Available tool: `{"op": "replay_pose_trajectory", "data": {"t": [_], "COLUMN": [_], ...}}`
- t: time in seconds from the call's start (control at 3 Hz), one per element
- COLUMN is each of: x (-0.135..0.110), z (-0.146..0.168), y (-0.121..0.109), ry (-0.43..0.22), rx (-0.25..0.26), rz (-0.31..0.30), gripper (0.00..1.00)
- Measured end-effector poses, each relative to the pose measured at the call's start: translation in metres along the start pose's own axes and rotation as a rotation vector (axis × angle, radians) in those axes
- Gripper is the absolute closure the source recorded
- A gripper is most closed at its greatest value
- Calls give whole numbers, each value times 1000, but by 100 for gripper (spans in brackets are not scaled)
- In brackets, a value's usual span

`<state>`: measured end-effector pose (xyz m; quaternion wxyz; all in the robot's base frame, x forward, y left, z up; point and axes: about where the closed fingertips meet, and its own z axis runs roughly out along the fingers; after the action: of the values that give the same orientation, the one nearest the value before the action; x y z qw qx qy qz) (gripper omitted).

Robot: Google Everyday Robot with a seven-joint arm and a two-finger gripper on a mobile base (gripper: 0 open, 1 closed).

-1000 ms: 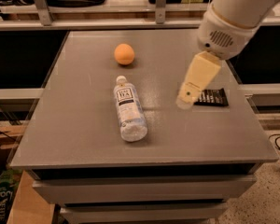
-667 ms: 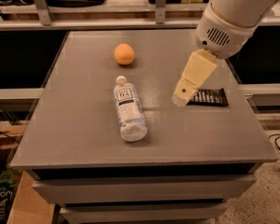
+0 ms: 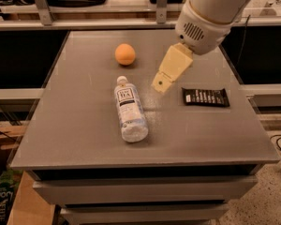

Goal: Place blue plastic bottle upright

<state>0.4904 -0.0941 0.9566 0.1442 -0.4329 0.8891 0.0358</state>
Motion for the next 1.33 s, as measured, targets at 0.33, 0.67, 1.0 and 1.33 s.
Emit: {"op": "replay_pose_trajectory", "data": {"t": [0.33, 0.67, 1.0, 1.33], "x": [-26, -57, -89, -91], "z": [9, 27, 52, 53], "y": [11, 22, 36, 36], "ry": [-22, -52, -66, -67], "rx": [-22, -65, -118, -120], "rz": [104, 241, 347, 379], "gripper": [0, 0, 0, 0]}}
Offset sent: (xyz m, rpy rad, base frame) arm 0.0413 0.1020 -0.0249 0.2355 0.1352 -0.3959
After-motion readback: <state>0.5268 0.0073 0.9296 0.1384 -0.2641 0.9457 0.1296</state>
